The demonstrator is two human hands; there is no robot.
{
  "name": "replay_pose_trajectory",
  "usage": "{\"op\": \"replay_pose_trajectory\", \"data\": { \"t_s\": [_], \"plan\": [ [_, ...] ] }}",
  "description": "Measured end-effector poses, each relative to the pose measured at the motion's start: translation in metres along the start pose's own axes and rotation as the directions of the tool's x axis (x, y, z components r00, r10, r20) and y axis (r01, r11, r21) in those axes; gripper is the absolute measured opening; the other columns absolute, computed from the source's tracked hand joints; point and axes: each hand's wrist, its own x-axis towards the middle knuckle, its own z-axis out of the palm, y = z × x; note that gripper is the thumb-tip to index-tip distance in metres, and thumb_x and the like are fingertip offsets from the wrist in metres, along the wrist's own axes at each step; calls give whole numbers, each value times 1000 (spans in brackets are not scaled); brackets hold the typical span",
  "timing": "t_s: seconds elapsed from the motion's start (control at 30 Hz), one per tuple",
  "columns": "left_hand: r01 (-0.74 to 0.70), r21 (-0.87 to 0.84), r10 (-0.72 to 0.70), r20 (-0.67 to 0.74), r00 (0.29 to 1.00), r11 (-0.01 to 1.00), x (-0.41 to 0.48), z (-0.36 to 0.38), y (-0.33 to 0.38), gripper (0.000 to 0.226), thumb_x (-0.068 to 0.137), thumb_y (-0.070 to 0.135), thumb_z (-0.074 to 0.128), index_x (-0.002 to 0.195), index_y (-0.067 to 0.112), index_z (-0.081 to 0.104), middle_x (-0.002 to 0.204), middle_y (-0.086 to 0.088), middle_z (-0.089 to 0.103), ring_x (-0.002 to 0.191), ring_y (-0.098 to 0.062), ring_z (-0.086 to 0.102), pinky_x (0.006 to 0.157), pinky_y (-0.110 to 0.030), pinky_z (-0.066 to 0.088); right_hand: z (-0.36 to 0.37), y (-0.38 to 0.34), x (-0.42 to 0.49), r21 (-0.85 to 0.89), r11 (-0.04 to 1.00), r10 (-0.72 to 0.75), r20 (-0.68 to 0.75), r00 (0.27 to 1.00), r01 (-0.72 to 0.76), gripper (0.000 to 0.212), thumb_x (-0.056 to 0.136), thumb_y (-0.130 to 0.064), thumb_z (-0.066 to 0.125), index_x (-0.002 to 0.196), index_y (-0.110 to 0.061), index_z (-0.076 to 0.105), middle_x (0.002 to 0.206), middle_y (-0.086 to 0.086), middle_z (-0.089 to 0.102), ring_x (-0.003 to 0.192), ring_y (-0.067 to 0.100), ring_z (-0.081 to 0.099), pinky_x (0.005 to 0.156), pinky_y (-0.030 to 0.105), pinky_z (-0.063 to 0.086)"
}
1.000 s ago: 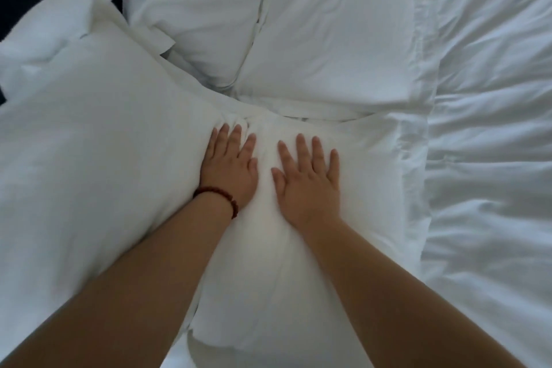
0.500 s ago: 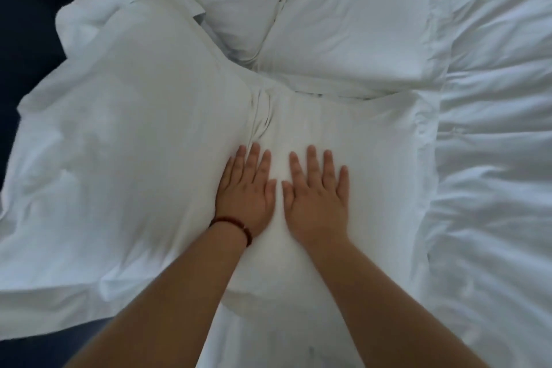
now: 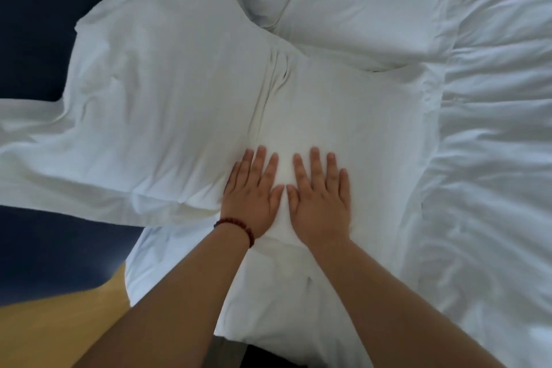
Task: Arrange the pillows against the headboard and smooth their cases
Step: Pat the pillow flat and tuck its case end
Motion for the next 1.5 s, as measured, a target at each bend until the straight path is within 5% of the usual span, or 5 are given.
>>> {"op": "replay_pose_trajectory", "data": {
  "t_s": [0.57, 0.87, 1.17, 1.3, 1.5],
  "plan": [
    [271, -373, -414, -388, 823, 888, -105, -106, -45, 58, 91, 28, 52, 147, 16, 41, 154, -6, 38, 142, -29, 33, 112, -49, 33, -92, -77, -8, 365, 876, -358, 57, 932, 315, 55, 102, -50, 25, 155, -34, 19, 163, -3, 16, 150, 22, 13, 119, 43, 20],
    [337, -900, -937, -176, 303, 278, -128, -146, -101, 64, 85, 29, 74, 139, 10, 44, 142, -7, 40, 129, -24, 39, 105, -36, 39, -123, -129, 20, 387, 794, -478, -79, 875, 469, 57, 101, -48, 35, 154, -32, 23, 162, -2, 20, 147, 21, 22, 118, 40, 26],
    [163, -929, -849, 369, 377, -331, -134, -135, -142, 19, 84, 36, 74, 81, 17, 73, 82, -1, 75, 85, -16, 71, 81, -29, 56, -105, -171, 54, 337, 834, -479, 48, 877, 437, 58, 100, -57, 22, 152, -49, -4, 164, -12, -11, 151, 20, 1, 121, 40, 18],
    [27, -945, -866, 310, 393, -326, -145, -121, -141, 18, 89, 31, 70, 76, 19, 68, 80, 2, 73, 84, -11, 71, 87, -30, 54, -102, -168, 67, 250, 849, -495, 63, 867, 466, 59, 100, -56, 20, 152, -47, -5, 163, -16, -9, 151, 17, 6, 120, 40, 21],
    [188, -921, -627, 372, 685, -342, -117, -83, -101, 26, 83, 36, 74, 97, 18, 62, 84, 12, 68, 79, -1, 64, 80, -23, 52, -81, -132, 48, 245, 803, -551, -41, 834, 543, 63, 102, -50, 30, 155, -37, -3, 164, -8, -10, 151, 13, -6, 120, 31, 10]
  ]
}}
